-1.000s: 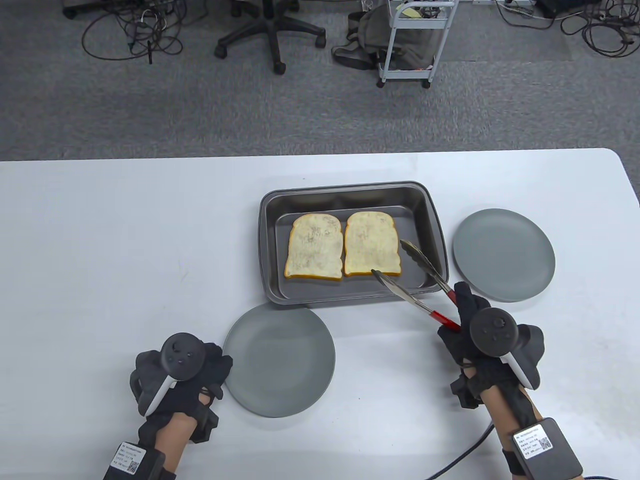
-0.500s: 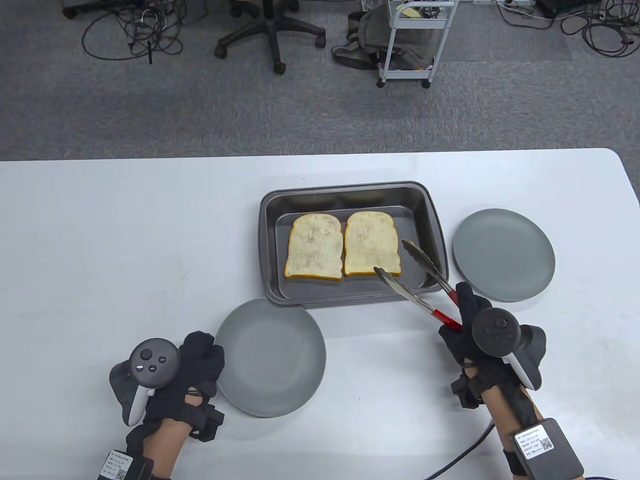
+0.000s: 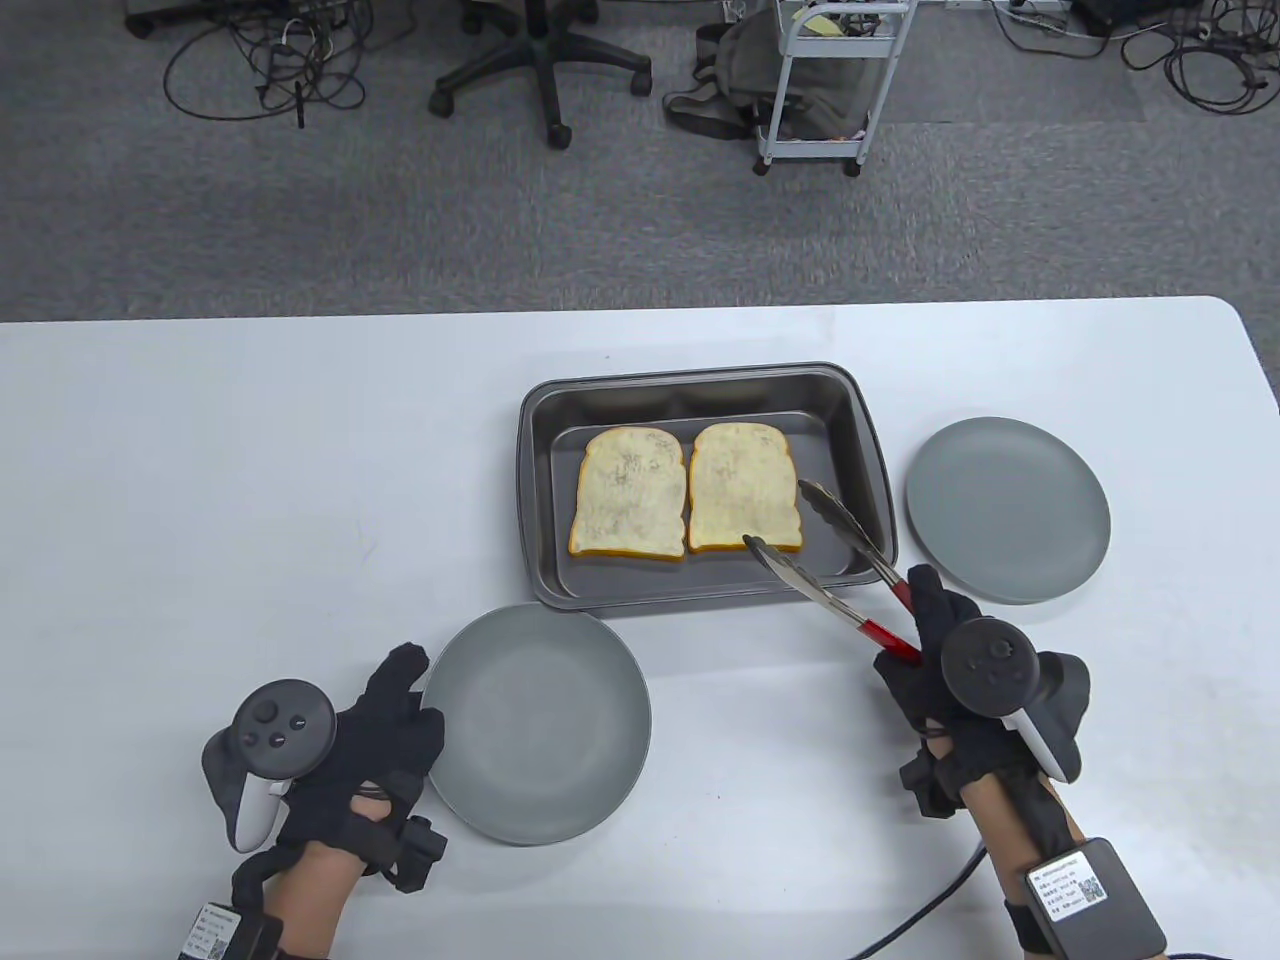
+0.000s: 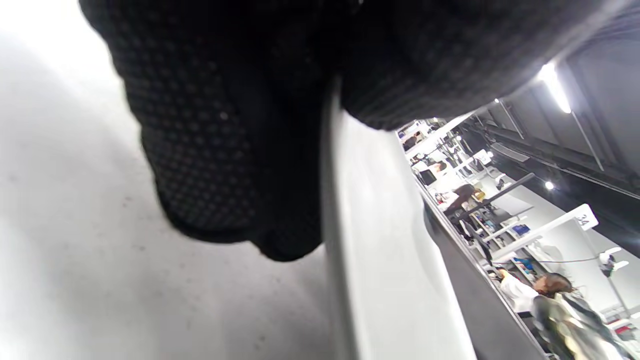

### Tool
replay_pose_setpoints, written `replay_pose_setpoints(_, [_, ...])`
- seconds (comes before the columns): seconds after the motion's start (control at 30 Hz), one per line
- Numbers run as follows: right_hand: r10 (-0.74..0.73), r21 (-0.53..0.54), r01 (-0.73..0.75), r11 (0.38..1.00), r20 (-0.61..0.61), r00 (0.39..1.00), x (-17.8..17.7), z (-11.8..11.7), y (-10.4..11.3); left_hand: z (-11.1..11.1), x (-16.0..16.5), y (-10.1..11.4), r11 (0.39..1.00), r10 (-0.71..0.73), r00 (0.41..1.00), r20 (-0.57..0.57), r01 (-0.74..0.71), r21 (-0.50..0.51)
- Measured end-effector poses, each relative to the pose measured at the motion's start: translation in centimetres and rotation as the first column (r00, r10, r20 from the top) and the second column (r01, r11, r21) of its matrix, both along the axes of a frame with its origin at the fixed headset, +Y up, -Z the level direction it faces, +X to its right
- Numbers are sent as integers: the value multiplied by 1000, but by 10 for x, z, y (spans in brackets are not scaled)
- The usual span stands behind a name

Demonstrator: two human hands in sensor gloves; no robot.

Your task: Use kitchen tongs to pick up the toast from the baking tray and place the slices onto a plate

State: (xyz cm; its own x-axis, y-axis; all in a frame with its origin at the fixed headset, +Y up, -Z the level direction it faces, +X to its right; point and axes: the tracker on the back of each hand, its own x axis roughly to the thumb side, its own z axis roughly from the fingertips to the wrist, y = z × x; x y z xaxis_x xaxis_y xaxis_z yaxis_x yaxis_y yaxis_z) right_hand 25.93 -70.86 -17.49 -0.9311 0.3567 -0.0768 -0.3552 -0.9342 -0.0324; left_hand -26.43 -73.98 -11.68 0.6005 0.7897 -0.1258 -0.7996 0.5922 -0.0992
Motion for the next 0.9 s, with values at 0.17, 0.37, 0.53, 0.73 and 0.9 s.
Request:
replay_pose_setpoints(0.17, [-9, -2, 9, 1000, -3, 1000, 1, 1, 1, 5, 1, 8, 998, 51, 998, 39, -49, -27])
replay_pose_setpoints(0.37, [-40, 7, 40, 999, 1, 999, 5, 2, 5, 3, -10, 32, 975, 218, 975, 32, -219, 27])
replay_pose_setpoints(0.53, [-55, 10, 55, 998, 2, 998, 8, 3, 7, -7, -24, 66, 950, 300, 954, -9, -298, 89])
replay_pose_setpoints(0.73, [-59, 17, 59, 998, 4, 998, 9, 3, 7, -18, -38, 71, 926, 369, 926, -82, -359, 119])
replay_pose_setpoints(0.9, [-65, 36, 65, 997, 9, 998, 8, 4, 8, -20, -51, 45, 905, 423, 889, -175, -407, 123])
